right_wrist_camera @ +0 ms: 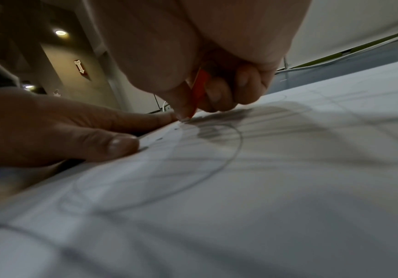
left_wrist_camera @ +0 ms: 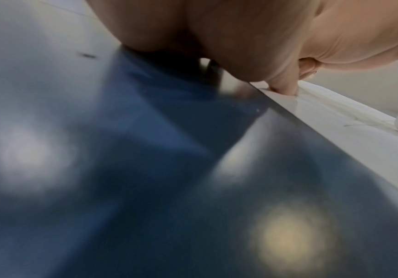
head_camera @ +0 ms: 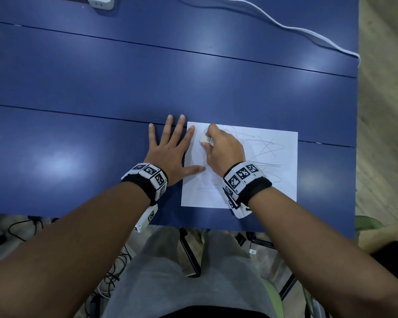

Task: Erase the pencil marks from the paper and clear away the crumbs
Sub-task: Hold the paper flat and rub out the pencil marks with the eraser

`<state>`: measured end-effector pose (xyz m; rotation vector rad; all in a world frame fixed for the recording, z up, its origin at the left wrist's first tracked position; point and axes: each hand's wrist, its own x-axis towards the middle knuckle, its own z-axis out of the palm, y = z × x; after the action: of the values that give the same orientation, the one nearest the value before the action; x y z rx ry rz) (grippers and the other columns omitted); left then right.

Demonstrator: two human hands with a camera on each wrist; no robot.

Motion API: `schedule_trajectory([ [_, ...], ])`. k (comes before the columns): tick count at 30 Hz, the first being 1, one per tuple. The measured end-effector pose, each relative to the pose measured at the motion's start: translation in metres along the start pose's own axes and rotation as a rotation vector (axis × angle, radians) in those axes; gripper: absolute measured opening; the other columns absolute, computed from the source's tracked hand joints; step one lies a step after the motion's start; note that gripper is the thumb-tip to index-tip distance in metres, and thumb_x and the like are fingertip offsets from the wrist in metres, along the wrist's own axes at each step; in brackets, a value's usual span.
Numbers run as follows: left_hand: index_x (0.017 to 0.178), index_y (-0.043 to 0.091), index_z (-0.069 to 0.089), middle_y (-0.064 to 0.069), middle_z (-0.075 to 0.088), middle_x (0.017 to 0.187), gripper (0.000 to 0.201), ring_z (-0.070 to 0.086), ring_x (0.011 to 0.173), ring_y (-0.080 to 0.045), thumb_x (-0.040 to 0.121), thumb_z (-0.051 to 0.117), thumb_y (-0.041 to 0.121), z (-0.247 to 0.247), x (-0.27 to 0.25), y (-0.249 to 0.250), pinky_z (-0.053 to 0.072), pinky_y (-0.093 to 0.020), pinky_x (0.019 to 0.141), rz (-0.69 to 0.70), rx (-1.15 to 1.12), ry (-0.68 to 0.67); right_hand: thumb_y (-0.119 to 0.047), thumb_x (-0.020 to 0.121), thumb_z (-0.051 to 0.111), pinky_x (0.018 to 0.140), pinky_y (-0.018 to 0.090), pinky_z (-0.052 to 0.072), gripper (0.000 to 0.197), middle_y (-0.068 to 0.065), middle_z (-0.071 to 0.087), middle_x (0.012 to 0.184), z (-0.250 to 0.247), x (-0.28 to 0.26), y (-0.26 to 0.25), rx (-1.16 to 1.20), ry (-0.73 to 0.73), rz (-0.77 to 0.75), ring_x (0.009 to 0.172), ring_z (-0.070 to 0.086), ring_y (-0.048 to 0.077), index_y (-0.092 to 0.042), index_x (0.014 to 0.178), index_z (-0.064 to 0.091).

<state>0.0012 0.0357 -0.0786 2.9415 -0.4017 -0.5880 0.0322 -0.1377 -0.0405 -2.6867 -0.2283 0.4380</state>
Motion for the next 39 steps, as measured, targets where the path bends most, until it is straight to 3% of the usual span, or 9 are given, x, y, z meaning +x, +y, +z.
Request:
schedule_trajectory([
  [22, 0.160, 0.026, -0.011, -0.002, -0.028, 0.165, 0.110, -0.027, 0.151, -0.029, 0.079, 0.023, 0.092, -0.003, -0.001, 0.001, -0.013, -0.067, 0.116, -0.009, -0.005, 0.001, -0.027, 0.095, 0.055, 0.064, 0.033, 0.042, 0.017, 0.002, 0.064, 0.093, -0.006, 0.009, 0.008, 0.005, 0.032, 0.036, 0.081, 0.057, 0.027, -0.014, 0.104, 0.047],
  [29, 0.161, 0.026, -0.007, -0.003, -0.024, 0.167, 0.111, -0.025, 0.152, -0.029, 0.078, 0.024, 0.093, -0.001, -0.001, 0.000, -0.010, -0.069, 0.117, 0.002, -0.017, 0.020, -0.026, 0.095, 0.055, 0.065, 0.032, 0.041, 0.018, 0.003, 0.065, 0.097, -0.006, 0.004, 0.009, 0.017, 0.020, 0.014, 0.086, 0.059, 0.028, -0.014, 0.106, 0.048],
  [35, 0.162, 0.026, -0.004, -0.003, -0.021, 0.168, 0.111, -0.023, 0.153, -0.029, 0.076, 0.017, 0.095, -0.001, -0.001, -0.001, -0.009, -0.069, 0.117, 0.005, -0.010, 0.034, -0.026, 0.096, 0.053, 0.068, 0.035, 0.047, 0.018, 0.003, 0.065, 0.101, -0.002, -0.001, 0.004, 0.023, -0.009, -0.015, 0.087, 0.060, 0.027, -0.014, 0.108, 0.048],
  [39, 0.161, 0.027, -0.007, -0.002, -0.024, 0.167, 0.111, -0.026, 0.152, -0.028, 0.076, 0.016, 0.094, 0.000, -0.001, -0.001, -0.010, -0.069, 0.116, 0.001, -0.007, 0.020, -0.027, 0.096, 0.054, 0.066, 0.034, 0.045, 0.018, 0.003, 0.063, 0.095, -0.008, 0.007, 0.009, 0.029, 0.025, 0.042, 0.082, 0.058, 0.027, -0.014, 0.106, 0.047],
])
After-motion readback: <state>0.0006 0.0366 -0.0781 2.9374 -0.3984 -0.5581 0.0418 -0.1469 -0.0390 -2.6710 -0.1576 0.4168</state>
